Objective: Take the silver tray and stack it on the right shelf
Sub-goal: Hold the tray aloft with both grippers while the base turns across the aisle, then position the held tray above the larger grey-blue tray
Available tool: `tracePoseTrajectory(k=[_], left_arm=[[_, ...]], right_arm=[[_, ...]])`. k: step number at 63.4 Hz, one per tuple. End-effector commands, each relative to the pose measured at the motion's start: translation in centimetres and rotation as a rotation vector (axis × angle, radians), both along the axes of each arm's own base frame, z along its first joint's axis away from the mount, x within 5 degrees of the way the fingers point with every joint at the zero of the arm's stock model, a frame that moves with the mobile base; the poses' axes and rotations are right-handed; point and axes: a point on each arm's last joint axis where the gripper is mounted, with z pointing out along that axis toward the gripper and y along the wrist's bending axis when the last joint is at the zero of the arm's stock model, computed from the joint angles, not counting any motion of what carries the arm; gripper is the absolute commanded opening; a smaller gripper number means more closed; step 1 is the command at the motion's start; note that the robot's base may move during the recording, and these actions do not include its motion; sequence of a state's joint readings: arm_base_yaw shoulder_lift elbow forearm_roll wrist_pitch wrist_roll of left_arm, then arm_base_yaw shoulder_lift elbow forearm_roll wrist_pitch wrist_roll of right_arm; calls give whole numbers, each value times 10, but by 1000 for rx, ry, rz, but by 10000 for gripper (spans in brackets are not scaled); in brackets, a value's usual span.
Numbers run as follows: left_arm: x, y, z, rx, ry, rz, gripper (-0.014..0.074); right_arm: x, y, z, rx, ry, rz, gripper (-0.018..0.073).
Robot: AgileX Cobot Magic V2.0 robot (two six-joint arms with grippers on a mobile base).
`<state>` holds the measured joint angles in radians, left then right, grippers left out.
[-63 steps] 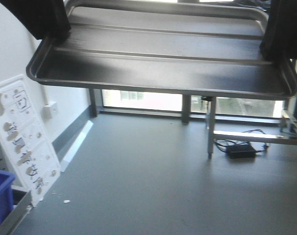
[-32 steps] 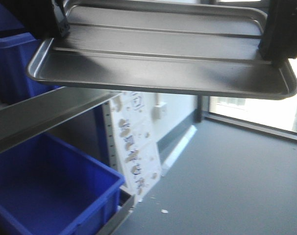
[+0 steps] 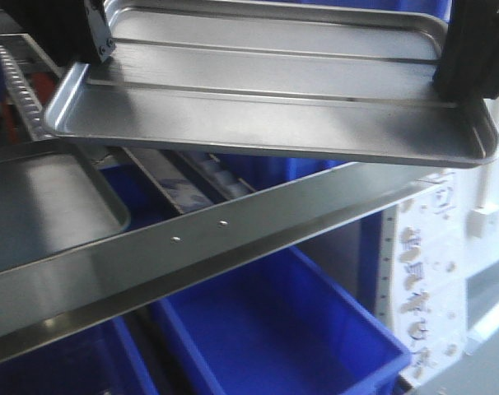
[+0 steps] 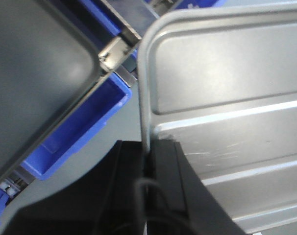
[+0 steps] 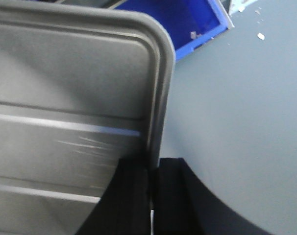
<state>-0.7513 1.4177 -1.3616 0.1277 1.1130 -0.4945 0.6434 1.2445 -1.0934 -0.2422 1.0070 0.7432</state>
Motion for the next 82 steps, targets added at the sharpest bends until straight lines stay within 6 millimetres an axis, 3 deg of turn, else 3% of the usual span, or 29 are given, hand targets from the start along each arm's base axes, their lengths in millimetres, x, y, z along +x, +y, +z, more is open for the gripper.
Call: tracePoseTrajectory(k=[1,82], left_arm=[[-4,6,17,-15,-60,-13,-93],[-4,6,17,-15,-60,-13,-93]], right_arm=[[1,-5,20,0,-114,25,56],[1,-5,20,0,-114,25,56]])
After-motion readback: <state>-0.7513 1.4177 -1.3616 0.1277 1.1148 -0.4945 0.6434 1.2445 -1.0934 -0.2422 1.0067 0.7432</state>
